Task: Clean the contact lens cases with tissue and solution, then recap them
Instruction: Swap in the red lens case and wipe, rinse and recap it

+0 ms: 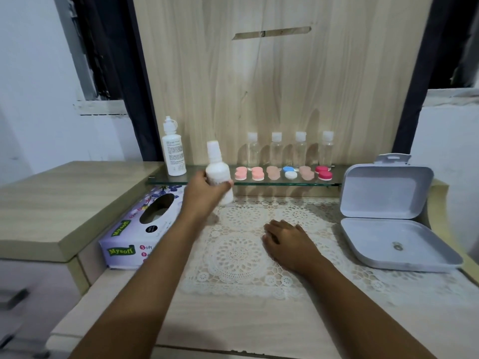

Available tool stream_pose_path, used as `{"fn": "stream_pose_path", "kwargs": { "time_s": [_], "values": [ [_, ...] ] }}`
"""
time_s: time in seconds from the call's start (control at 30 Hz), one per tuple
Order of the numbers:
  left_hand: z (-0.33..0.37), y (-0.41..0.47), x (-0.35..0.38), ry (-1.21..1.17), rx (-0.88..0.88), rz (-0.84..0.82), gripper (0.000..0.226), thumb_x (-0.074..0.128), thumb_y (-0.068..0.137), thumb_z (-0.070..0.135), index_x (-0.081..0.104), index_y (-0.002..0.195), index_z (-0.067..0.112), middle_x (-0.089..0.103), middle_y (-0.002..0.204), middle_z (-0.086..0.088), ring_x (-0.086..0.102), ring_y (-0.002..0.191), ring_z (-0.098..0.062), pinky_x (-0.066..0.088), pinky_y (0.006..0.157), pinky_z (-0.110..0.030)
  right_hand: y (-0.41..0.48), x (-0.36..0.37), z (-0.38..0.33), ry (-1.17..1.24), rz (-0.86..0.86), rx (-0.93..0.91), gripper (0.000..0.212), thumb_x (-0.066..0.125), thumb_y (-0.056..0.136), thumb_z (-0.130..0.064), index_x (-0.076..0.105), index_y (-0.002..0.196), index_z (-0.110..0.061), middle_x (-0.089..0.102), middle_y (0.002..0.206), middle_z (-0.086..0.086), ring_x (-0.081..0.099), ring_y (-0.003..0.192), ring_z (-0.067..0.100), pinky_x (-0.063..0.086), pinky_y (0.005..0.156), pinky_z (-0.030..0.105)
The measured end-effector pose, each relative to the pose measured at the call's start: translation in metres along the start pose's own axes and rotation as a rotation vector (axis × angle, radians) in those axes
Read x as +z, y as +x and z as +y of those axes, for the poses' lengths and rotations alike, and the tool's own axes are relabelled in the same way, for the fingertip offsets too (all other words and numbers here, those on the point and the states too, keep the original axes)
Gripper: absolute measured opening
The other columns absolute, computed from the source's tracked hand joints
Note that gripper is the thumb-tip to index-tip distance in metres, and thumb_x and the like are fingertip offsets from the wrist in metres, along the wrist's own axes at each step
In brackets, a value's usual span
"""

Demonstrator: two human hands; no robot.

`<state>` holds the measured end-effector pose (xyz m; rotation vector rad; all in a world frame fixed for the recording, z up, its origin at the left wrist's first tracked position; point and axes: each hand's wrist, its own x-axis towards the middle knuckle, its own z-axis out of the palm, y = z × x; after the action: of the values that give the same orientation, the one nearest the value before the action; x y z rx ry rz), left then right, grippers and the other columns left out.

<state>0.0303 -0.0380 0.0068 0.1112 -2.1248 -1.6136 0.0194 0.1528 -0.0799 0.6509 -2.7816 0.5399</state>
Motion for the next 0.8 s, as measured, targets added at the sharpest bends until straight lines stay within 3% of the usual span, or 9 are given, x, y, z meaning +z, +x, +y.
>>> {"fn": "stream_pose_path", "kwargs": {
  "time_s": [0.13,0.37,0.57,0.8],
  "values": [
    [0.033,0.042,-0.012,0.112,0.073,0.091,0.045,0.072,0.079,0.024,0.052,0.117,0.011,0.058,0.108,-0.001,0.059,0.101,-0.022,0.048,0.090,-0.040,0.001,0.000,0.001,-0.003,0.011,-0.008,0.035,0.035,0.096,-0.032,0.055,0.119,-0.016,0.055,0.123,-0.003,0.044,0.116,0.014,0.028,0.102,0.037],
    [0.025,0.085,-0.003,0.196,0.065,0.070,0.048,0.070,0.082,0.022,0.047,0.121,0.004,0.057,0.120,-0.010,0.056,0.106,-0.026,0.042,0.082,-0.031,0.001,0.003,0.003,-0.025,0.055,-0.037,0.035,0.034,0.096,-0.033,0.054,0.120,-0.017,0.055,0.122,-0.005,0.045,0.114,0.012,0.030,0.100,0.035],
    [0.002,0.096,0.014,0.226,0.019,0.040,0.049,0.071,0.081,0.025,0.048,0.120,0.007,0.058,0.122,-0.012,0.057,0.106,-0.028,0.046,0.094,-0.040,0.001,0.002,0.002,-0.017,0.038,-0.024,0.038,0.033,0.097,-0.033,0.051,0.127,-0.018,0.051,0.129,-0.005,0.041,0.121,0.012,0.026,0.106,0.036],
    [-0.006,0.098,0.017,0.202,0.030,0.069,0.059,0.073,0.079,0.028,0.045,0.127,0.007,0.056,0.128,-0.010,0.056,0.112,-0.025,0.044,0.094,-0.036,0.001,0.002,0.003,-0.014,0.027,-0.018,0.037,0.034,0.096,-0.033,0.051,0.126,-0.018,0.051,0.128,-0.005,0.041,0.121,0.013,0.023,0.107,0.038]
  ]
}}
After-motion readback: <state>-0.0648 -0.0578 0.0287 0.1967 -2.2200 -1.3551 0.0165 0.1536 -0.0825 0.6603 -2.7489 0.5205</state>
